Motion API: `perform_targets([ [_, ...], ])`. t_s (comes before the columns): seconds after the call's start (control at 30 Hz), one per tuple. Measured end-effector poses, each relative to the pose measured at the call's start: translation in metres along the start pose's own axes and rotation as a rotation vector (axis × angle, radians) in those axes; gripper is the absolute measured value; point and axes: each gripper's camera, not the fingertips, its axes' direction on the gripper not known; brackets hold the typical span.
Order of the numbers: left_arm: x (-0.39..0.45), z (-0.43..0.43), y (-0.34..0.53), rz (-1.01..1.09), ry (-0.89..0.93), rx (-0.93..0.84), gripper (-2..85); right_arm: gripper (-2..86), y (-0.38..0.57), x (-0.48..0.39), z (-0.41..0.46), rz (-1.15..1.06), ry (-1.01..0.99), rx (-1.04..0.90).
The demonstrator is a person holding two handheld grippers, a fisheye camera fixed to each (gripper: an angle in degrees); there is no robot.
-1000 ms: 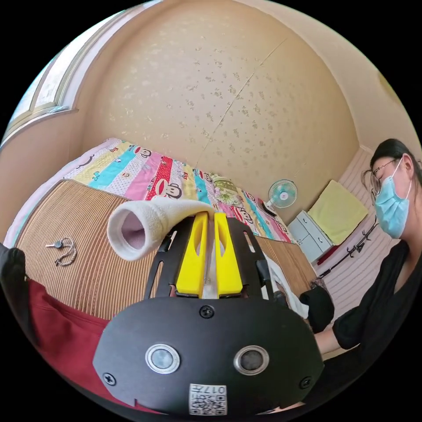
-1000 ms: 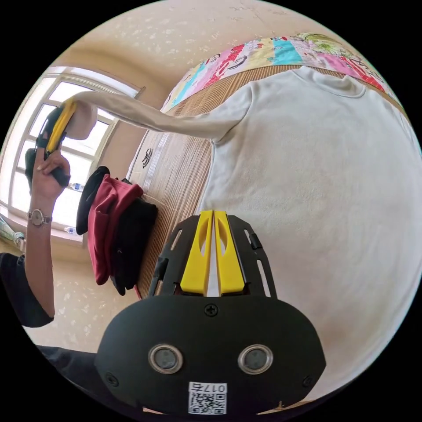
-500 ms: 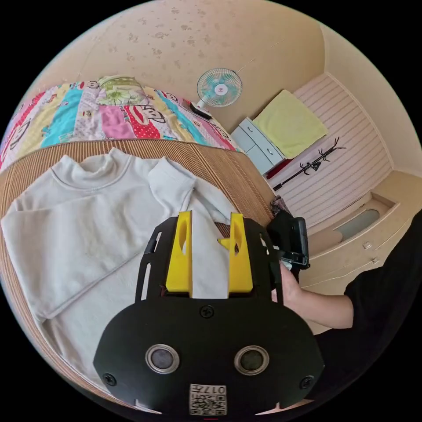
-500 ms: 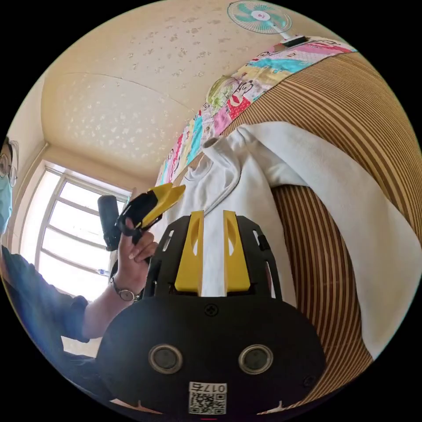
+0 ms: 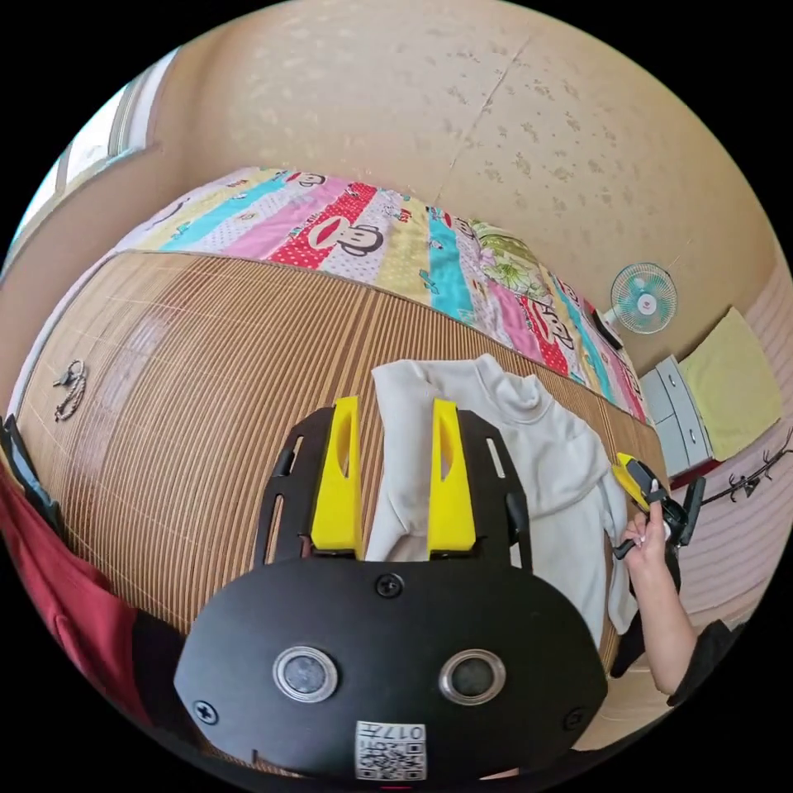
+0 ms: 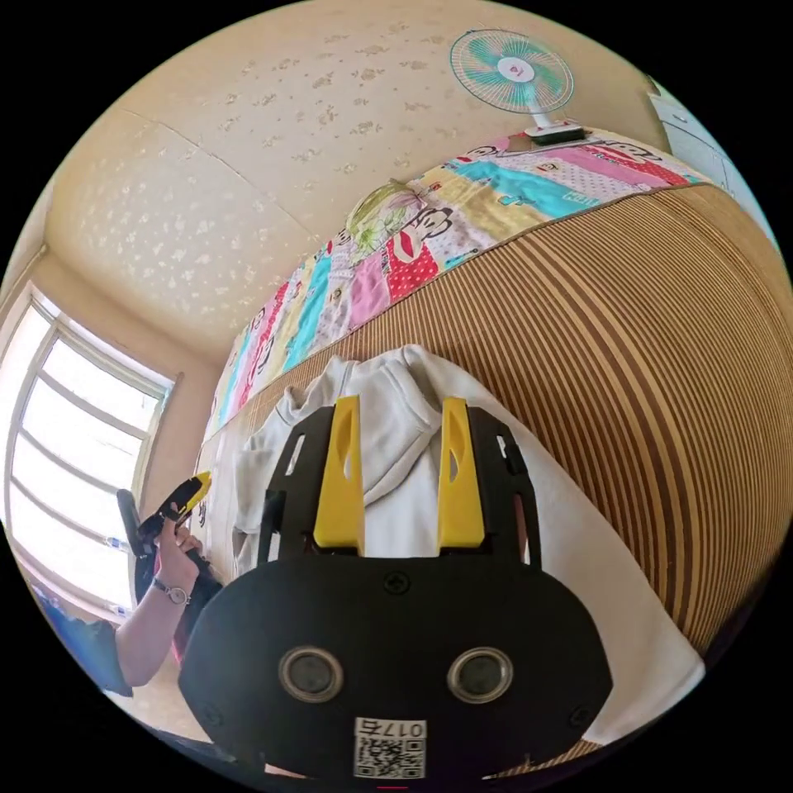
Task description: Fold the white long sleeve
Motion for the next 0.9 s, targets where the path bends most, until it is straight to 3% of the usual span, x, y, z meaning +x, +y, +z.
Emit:
perform_targets([
  [0.1, -0.001, 0.024, -0.004, 0.064, -0.017, -0.016, 8.3, 7.3, -0.003, -0.016, 0.002, -0.016, 0.087, 0.006],
  [0.23, -0.021, 0.014, -0.005, 0.069, 0.074, 0.056, 3.9, 2.0, 0.013, -0.058, -0.056, -0.057, -0.094, 0.218],
  [0.33, -0.077, 0.012, -0.001, -0.079, 0.221, 0.101, 3.5, 1.6, 0.029, -0.082, -0.075, -0.068, 0.042, 0.292],
  [0.43, -0.129, 0.028, -0.003, -0.191, 0.305, 0.047, 3.5, 2.3, 0.029, -0.076, -0.05, -0.052, 0.17, 0.161],
  [0.6, -0.134, 0.007, -0.012, -0.1, 0.326, 0.059, 6.1, 7.4, 0.014, -0.08, -0.051, -0.11, 0.044, 0.125],
  [0.73, -0.131, 0.009, -0.004, -0.124, 0.318, 0.006, 8.9, 8.3, -0.008, -0.081, -0.017, -0.122, 0.031, -0.068],
  [0.83, -0.127, 0.017, 0.002, -0.073, 0.192, -0.004, 4.0, 4.2, -0.008, -0.093, -0.04, -0.166, -0.06, 0.002],
  [0.9, -0.139, 0.022, 0.0, -0.074, 0.213, -0.001, 3.8, 3.6, -0.005, -0.093, -0.052, -0.112, 0.065, 0.008],
])
